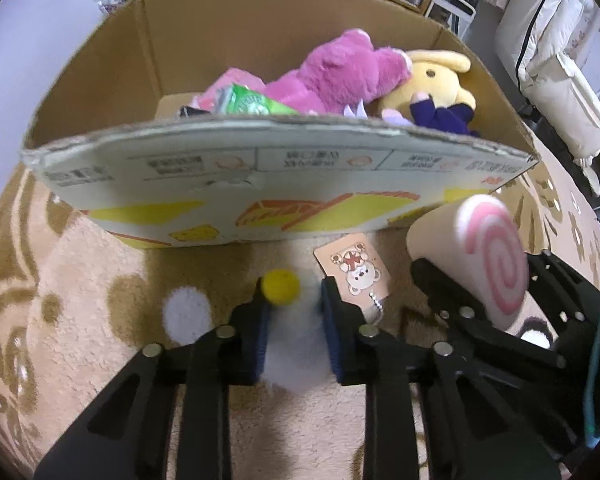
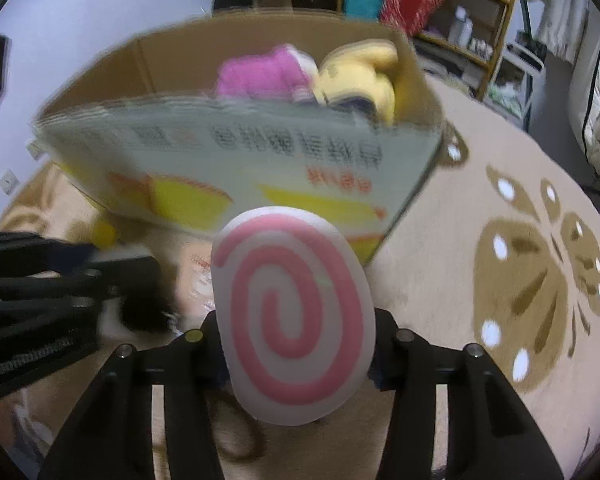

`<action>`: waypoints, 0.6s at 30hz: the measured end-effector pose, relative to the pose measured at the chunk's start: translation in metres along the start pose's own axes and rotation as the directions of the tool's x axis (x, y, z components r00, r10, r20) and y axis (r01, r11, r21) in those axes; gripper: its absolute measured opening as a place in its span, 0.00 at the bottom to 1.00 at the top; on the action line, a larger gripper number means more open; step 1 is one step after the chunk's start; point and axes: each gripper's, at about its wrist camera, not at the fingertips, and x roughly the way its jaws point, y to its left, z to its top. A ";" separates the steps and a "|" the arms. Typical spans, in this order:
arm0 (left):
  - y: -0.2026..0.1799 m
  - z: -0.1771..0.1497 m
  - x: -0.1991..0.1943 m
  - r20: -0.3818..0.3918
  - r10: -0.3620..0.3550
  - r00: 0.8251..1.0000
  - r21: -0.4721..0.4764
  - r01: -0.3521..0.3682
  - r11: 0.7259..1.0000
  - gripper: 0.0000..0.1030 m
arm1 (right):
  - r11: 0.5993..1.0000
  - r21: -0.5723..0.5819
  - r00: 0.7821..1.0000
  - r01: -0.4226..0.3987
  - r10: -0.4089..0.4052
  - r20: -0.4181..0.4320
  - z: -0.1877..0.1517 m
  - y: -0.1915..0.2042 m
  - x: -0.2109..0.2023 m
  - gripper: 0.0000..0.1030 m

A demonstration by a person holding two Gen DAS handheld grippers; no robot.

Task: Organize soft objects
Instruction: 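Lift the pompom with the left tool while the right tool carries the swirl cushion over the box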

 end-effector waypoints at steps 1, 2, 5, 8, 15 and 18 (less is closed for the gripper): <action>0.002 0.001 -0.003 0.004 -0.004 1.000 -0.005 0.004 1.000 0.18 | 1.000 0.001 1.000 -0.005 0.005 0.018 0.000 0.000 -0.005 0.51; 0.003 0.000 -0.005 0.006 -0.010 1.000 -0.012 0.010 1.000 0.09 | 1.000 0.010 0.999 -0.015 0.015 0.034 0.000 0.000 -0.011 0.51; 0.004 -0.003 -0.008 0.006 0.000 1.000 -0.010 0.000 1.000 0.09 | 0.999 0.038 0.999 -0.023 0.021 0.035 -0.002 -0.003 -0.015 0.50; 0.004 -0.006 -0.008 0.003 0.001 1.000 -0.013 -0.001 1.000 0.09 | 0.998 0.061 0.999 -0.024 0.022 0.030 -0.001 -0.008 -0.016 0.50; -0.004 -0.010 -0.029 0.072 0.049 0.996 -0.001 -0.049 0.999 0.09 | 0.997 0.077 0.998 -0.031 0.027 0.048 -0.003 -0.011 -0.026 0.50; -0.001 -0.008 -0.045 0.128 0.078 0.989 -0.007 -0.078 0.997 0.08 | 0.995 0.091 0.998 -0.037 0.031 0.059 -0.003 -0.012 -0.030 0.50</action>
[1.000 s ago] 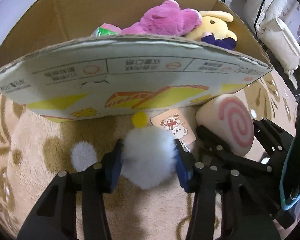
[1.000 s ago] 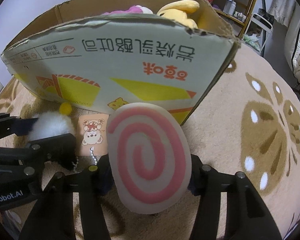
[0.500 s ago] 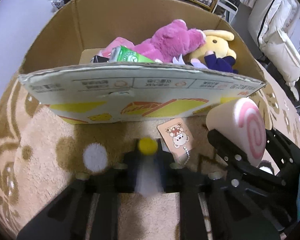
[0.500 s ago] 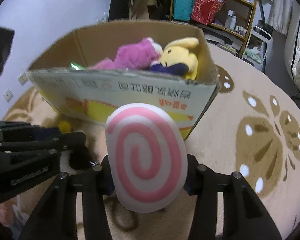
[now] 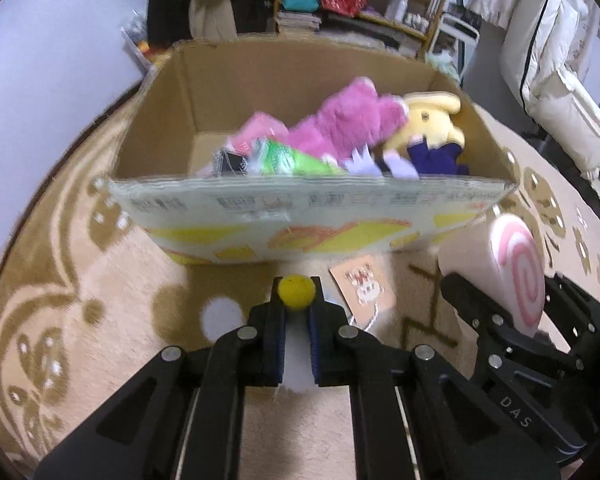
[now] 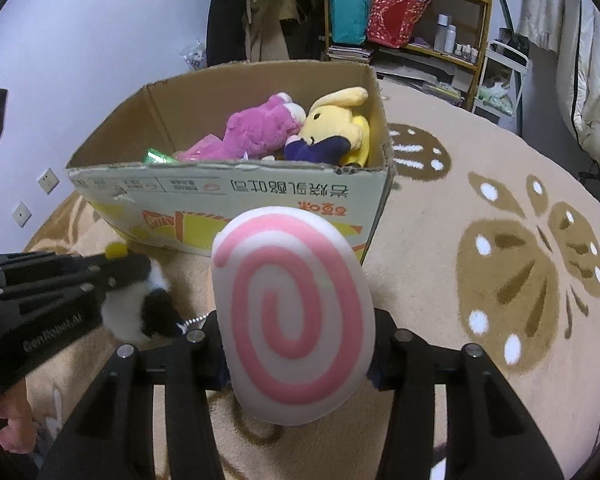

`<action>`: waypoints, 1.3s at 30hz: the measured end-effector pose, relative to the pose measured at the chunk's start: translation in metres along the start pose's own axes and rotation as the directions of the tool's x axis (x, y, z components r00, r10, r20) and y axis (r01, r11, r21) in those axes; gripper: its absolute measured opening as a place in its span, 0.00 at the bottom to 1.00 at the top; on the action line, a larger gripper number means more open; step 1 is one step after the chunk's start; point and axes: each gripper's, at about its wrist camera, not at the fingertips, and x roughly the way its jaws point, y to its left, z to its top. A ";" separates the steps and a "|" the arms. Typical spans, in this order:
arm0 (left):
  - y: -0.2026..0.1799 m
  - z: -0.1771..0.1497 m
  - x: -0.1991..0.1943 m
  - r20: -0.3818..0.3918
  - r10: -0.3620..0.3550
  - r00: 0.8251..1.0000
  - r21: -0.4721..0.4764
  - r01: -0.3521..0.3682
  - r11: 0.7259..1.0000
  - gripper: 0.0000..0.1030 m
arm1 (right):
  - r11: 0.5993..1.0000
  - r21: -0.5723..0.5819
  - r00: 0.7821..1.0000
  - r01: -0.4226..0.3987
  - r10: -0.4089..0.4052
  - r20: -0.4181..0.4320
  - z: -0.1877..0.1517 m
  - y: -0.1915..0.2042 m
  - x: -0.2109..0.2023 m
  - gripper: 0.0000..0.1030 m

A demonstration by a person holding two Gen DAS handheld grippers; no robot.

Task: Organize soft objects
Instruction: 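Lift the pompom with the left tool while the right tool carries the swirl cushion over the box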

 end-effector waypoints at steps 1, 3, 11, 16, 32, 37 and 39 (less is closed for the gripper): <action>0.004 0.002 -0.004 0.012 0.001 1.000 -0.004 -0.001 1.000 0.08 | 1.000 0.008 1.000 -0.004 0.004 0.005 0.001 -0.001 -0.002 0.50; 0.011 0.006 -0.016 0.049 0.000 0.999 -0.026 0.002 1.000 0.08 | 1.000 0.028 1.000 -0.013 0.012 0.022 0.001 -0.003 -0.008 0.49; 0.031 0.014 -0.061 0.172 0.086 0.981 -0.053 -0.077 0.996 0.08 | 0.998 0.045 0.992 -0.039 0.033 0.120 0.006 -0.002 -0.039 0.48; 0.027 0.016 -0.082 0.230 0.122 0.966 -0.029 -0.118 0.993 0.08 | 0.999 0.039 0.985 -0.035 0.028 0.168 0.010 0.000 -0.053 0.48; 0.015 0.033 -0.157 0.452 0.188 0.872 0.016 -0.219 0.976 0.08 | 0.996 0.024 0.929 -0.090 0.075 0.362 0.027 0.005 -0.102 0.48; 0.016 0.039 -0.162 0.479 0.199 0.855 0.007 -0.230 0.973 0.08 | 0.995 0.017 0.919 -0.098 0.084 0.386 0.032 0.004 -0.101 0.48; 0.016 0.042 -0.163 0.486 0.200 0.851 0.009 -0.233 0.972 0.08 | 0.995 0.013 0.913 -0.100 0.086 0.398 0.035 0.005 -0.102 0.48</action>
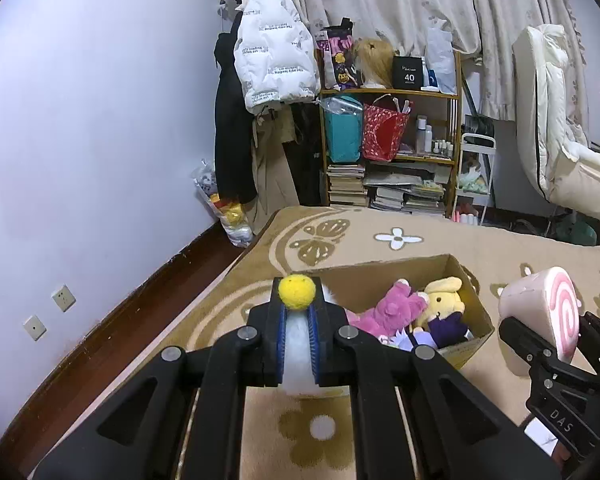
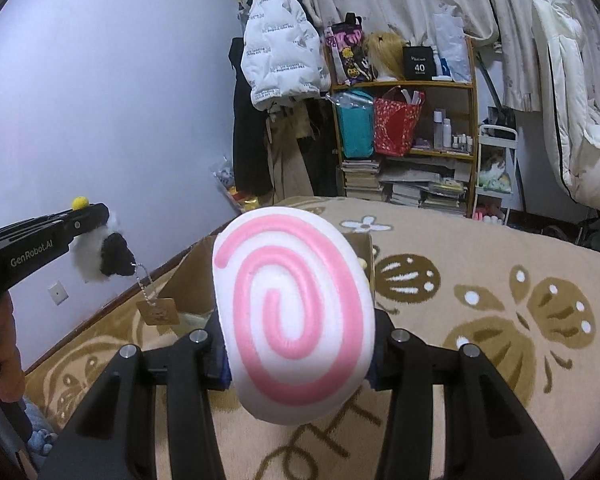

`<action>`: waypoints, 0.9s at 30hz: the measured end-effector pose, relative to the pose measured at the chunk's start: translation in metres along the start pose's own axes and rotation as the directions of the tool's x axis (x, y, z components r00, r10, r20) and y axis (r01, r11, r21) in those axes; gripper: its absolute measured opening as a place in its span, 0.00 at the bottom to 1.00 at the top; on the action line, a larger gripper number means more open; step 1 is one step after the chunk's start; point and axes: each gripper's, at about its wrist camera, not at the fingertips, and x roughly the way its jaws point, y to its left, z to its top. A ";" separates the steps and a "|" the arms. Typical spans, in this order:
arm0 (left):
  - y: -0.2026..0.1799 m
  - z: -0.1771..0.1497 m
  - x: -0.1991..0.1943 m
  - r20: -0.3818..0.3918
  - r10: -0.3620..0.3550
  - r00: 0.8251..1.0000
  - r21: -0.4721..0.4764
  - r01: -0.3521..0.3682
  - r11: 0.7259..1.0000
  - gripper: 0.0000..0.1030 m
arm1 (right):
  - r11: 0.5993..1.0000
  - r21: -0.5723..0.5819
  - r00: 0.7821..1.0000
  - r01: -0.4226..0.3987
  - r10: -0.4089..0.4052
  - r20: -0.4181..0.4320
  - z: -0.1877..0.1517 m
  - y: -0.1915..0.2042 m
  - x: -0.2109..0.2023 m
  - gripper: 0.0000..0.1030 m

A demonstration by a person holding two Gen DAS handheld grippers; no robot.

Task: Organize soft objects
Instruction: 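Lift the pompom with the left tool while the right tool carries the swirl cushion over the box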

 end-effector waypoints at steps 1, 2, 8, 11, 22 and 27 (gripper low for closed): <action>0.000 0.002 0.001 0.006 0.003 1.000 0.002 -0.003 1.000 0.08 | 1.000 -0.002 1.000 -0.003 0.003 0.007 0.002 0.001 0.001 0.48; 0.000 0.003 0.002 0.009 0.005 1.000 0.003 -0.005 1.000 0.09 | 1.000 -0.004 1.000 -0.005 0.005 0.012 0.003 0.001 -0.001 0.48; 0.000 0.013 0.018 0.022 -0.001 1.000 -0.008 0.001 1.000 0.09 | 1.000 -0.024 0.999 -0.010 0.011 0.036 0.010 0.005 0.006 0.48; 0.001 0.015 0.027 0.020 0.000 1.000 -0.018 0.000 1.000 0.09 | 0.999 -0.030 0.999 -0.013 0.014 0.040 0.012 0.006 0.014 0.48; 0.001 0.026 0.047 0.058 -0.018 0.998 -0.074 0.022 0.997 0.08 | 0.999 -0.052 0.999 -0.014 0.016 0.039 0.024 0.007 0.035 0.48; -0.008 0.017 0.066 0.028 -0.032 0.999 -0.066 0.034 0.997 0.08 | 0.998 -0.059 0.999 -0.022 0.023 0.024 0.028 0.004 0.054 0.49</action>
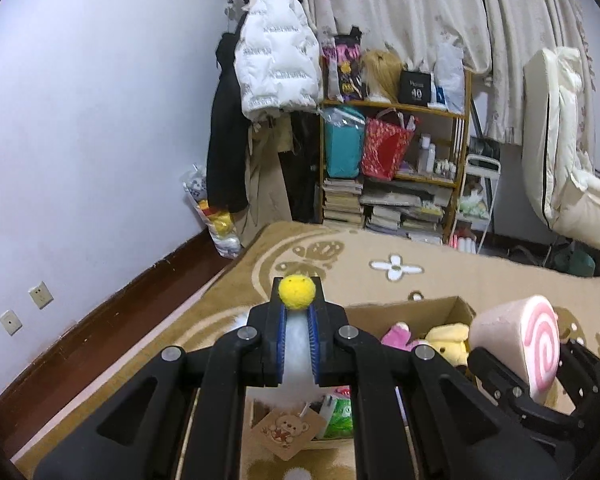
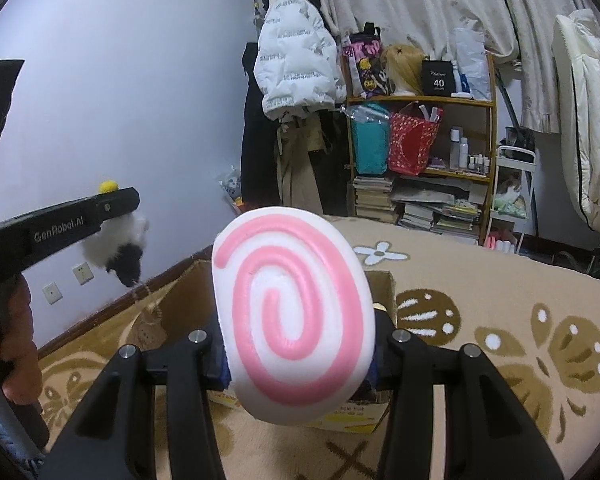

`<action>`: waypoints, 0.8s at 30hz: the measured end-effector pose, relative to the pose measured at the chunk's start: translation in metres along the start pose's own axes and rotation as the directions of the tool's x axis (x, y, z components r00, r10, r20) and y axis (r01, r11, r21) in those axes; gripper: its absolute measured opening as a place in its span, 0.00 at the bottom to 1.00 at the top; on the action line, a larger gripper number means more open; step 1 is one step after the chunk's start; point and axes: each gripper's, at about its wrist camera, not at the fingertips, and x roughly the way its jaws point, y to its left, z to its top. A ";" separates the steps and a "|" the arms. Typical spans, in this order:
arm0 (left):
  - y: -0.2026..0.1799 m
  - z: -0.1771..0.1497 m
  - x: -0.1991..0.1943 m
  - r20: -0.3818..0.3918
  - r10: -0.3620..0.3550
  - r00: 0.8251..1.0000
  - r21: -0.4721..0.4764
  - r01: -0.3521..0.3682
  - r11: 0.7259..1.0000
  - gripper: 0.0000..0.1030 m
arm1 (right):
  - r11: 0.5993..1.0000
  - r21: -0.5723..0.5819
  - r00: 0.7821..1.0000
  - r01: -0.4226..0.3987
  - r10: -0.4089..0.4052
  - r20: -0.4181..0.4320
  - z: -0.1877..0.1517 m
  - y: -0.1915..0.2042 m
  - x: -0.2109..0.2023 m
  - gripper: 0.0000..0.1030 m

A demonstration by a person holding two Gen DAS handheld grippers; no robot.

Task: Organize soft objects
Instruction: 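Lift the pompom with the left tool while the right tool carries the swirl cushion over the box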

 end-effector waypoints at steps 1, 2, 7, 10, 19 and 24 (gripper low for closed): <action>-0.001 -0.002 0.004 -0.005 -0.001 1.000 0.005 0.001 1.000 0.08 | 1.000 0.001 1.000 0.001 -0.001 -0.006 0.000 -0.001 0.005 0.49; -0.003 -0.003 0.008 -0.012 -0.001 1.000 0.010 0.001 1.000 0.08 | 1.000 0.006 1.000 0.001 -0.001 -0.010 -0.002 -0.003 0.006 0.49; -0.008 -0.010 0.023 -0.045 -0.007 0.999 0.014 0.008 1.000 0.09 | 0.999 0.042 1.000 -0.007 0.008 -0.024 -0.004 -0.014 0.018 0.50; -0.009 -0.015 0.031 -0.068 -0.002 0.998 0.018 0.003 1.000 0.09 | 0.999 0.043 1.000 -0.006 0.007 -0.026 -0.006 -0.016 0.021 0.51; -0.006 -0.028 0.048 -0.141 0.022 0.990 0.029 -0.018 0.999 0.11 | 0.999 0.042 0.998 0.001 0.002 -0.065 -0.018 -0.019 0.036 0.52; -0.004 -0.032 0.051 -0.160 0.029 0.987 0.024 -0.025 0.999 0.12 | 1.000 0.014 0.998 0.000 0.001 -0.070 -0.021 -0.015 0.037 0.52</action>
